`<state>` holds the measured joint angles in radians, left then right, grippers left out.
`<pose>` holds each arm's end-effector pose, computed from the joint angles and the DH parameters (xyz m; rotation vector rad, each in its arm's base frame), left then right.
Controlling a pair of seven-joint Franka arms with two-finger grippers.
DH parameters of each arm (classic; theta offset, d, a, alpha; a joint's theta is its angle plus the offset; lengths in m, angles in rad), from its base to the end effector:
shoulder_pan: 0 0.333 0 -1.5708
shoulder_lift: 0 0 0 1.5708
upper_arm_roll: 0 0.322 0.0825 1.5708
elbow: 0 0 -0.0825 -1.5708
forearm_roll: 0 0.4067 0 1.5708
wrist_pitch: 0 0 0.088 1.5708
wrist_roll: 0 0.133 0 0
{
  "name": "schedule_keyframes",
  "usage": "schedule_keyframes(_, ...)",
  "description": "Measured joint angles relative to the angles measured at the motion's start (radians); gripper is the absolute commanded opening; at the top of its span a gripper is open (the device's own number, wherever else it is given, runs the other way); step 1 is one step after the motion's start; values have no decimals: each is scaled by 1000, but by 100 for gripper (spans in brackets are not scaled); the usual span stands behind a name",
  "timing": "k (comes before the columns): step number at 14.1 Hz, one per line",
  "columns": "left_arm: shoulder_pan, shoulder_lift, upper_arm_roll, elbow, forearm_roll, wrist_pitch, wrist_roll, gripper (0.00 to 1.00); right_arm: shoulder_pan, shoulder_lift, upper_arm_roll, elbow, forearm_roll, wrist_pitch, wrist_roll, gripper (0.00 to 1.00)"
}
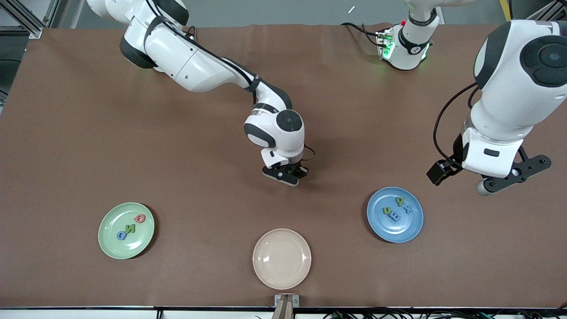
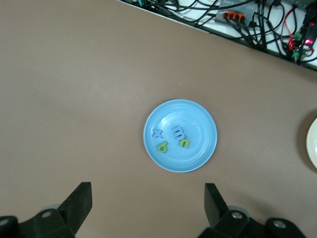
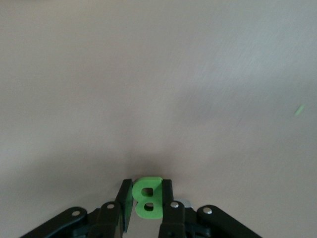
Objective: Sort upper and lower case letters into plates
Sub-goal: 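Drop the green B on the green plate while the left gripper retracts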
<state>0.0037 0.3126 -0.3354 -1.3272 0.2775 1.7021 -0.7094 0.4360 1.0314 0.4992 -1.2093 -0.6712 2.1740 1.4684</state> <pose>0.6652 -0.1595 0.5523 -2.9671 -0.5573 -0.2346 0.5727 0.5418 0.1577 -3.0718 0.6024 -0.2362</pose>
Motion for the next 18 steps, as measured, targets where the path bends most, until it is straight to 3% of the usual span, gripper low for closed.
schedule_keyframes(5,14,-18,2,-1,-36,-24,90,100,-178,-67,17,23,84,-151,-360,0)
schedule_keyframes(10,14,-55,1,-2,-38,-91,147,100,-498,-111,156,23,92,-311,-788,1)
schedule_keyframes(13,47,-87,3,-2,-64,-155,255,100,-664,-111,176,18,95,-327,-1068,1)
schedule_keyframes(15,64,-121,42,-3,-115,-178,361,100,-746,-110,177,14,97,-327,-1220,1)
schedule_keyframes(18,59,-189,156,-32,-200,-225,525,100,-828,-103,172,6,95,-304,-1417,3)
